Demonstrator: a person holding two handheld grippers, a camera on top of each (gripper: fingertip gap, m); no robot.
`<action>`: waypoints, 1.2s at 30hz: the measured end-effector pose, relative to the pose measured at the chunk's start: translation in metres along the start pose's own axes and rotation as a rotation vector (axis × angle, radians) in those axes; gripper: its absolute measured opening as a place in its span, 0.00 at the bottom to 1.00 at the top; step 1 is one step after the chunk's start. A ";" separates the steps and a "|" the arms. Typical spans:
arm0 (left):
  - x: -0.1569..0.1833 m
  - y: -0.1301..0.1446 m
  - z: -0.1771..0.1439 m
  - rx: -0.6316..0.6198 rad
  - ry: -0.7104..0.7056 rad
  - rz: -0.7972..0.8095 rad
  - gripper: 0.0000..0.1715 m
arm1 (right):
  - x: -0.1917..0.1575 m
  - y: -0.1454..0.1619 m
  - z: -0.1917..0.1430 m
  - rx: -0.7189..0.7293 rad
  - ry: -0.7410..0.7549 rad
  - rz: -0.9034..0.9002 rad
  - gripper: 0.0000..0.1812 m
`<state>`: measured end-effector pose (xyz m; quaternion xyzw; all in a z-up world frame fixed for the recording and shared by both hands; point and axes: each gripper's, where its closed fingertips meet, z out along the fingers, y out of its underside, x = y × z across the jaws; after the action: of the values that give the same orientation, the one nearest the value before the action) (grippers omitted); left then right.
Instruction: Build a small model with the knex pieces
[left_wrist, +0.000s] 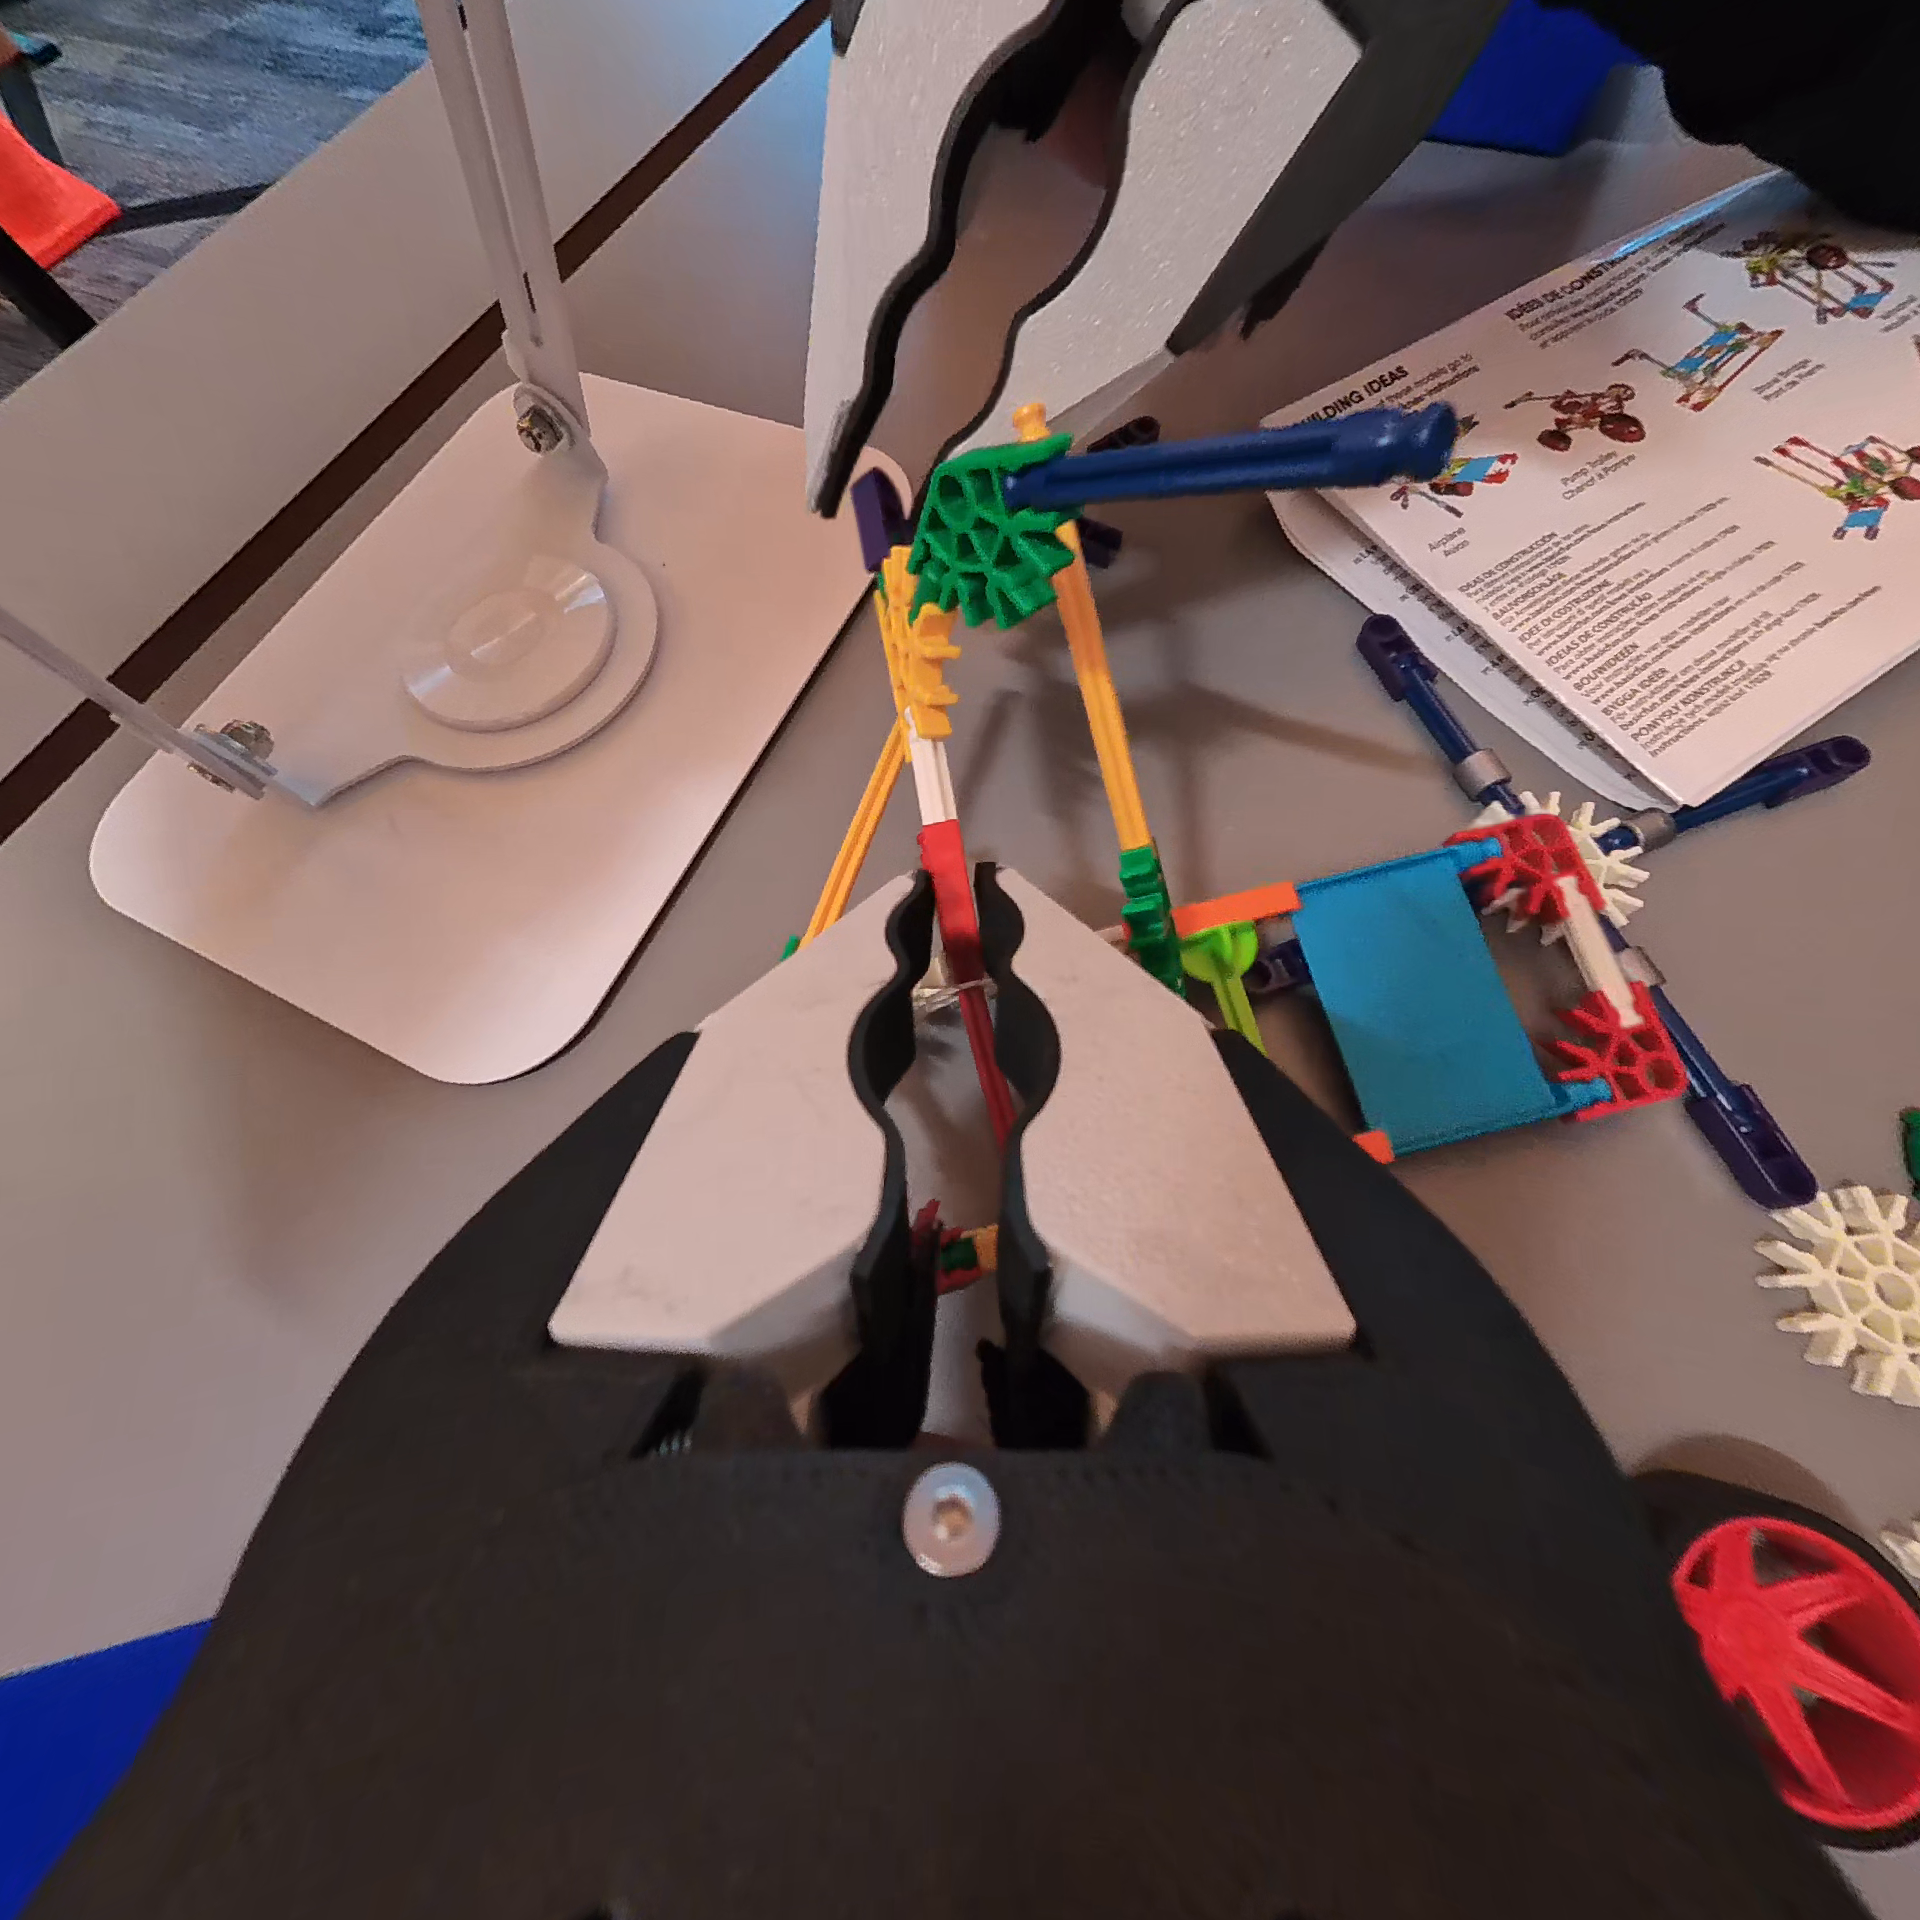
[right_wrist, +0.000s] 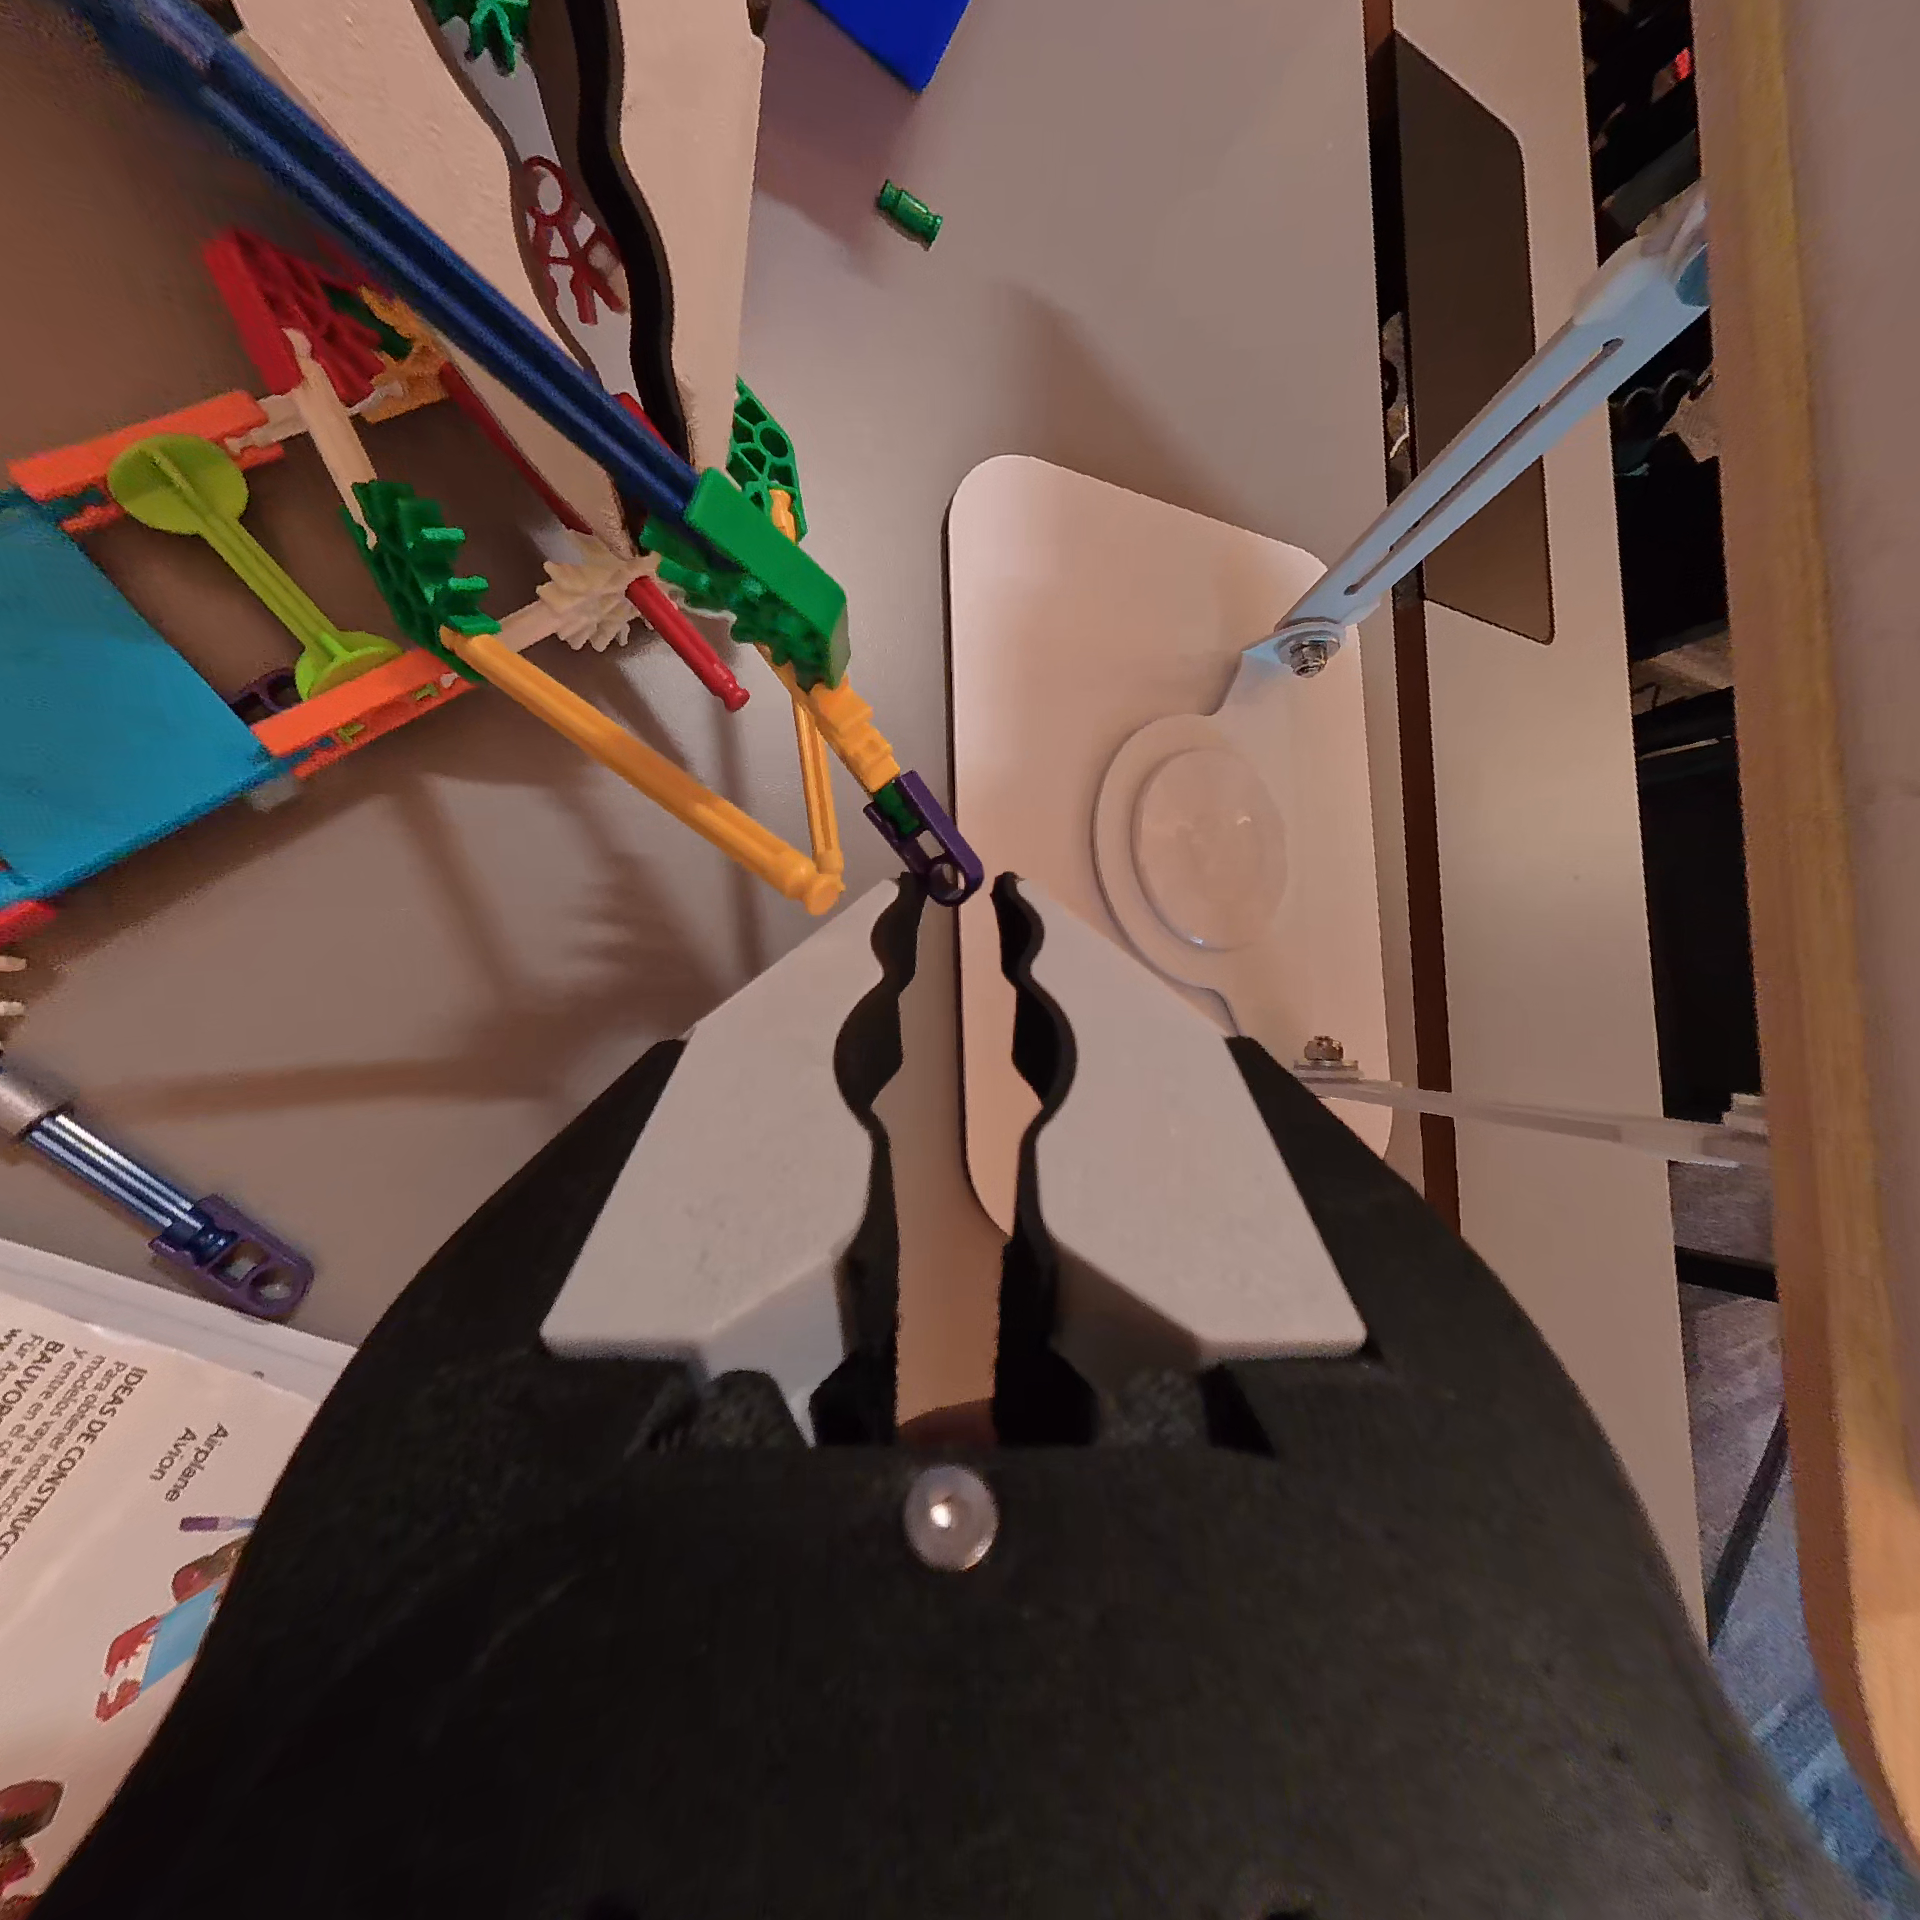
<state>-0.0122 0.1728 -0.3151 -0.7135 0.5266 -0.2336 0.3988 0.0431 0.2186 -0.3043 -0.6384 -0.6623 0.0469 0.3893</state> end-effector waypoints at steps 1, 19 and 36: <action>0.000 0.000 0.000 0.001 -0.001 -0.002 0.03 | 0.000 0.000 0.000 0.000 -0.001 0.000 0.08; -0.001 0.000 0.001 0.008 0.008 -0.026 0.03 | 0.000 0.000 -0.002 -0.001 -0.003 -0.003 0.08; -0.007 0.000 0.002 0.020 -0.001 -0.072 0.02 | 0.008 -0.006 -0.017 0.010 0.021 0.008 0.10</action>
<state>-0.0132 0.1802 -0.3151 -0.7280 0.4980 -0.2527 0.3976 0.0487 0.2172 -0.2859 -0.6395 -0.6554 0.0451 0.3993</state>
